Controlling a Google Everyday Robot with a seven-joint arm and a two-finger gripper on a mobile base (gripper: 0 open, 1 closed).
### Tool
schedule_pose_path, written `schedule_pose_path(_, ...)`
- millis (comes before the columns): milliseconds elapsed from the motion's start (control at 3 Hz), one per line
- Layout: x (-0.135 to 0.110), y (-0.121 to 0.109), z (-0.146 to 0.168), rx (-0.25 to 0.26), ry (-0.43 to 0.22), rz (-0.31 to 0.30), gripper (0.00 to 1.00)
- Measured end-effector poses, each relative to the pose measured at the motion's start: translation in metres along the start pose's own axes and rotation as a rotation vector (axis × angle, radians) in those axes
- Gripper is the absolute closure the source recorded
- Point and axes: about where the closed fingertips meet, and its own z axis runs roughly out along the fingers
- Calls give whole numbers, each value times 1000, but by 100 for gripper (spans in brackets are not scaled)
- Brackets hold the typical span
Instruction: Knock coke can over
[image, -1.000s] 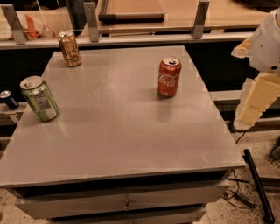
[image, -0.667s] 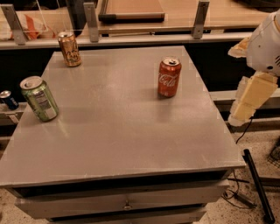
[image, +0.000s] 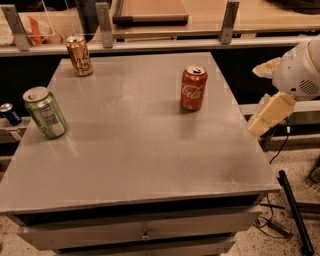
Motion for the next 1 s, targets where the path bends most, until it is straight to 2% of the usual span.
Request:
schedule_pose_path(333, 1, -16, 19, 7, -130, 56, 0)
schedule_pose_path(667, -1, -30, 34, -7, -229, 80, 0)
schedule_pose_path(1000, -1, -30, 37, -15, -241, 86, 0)
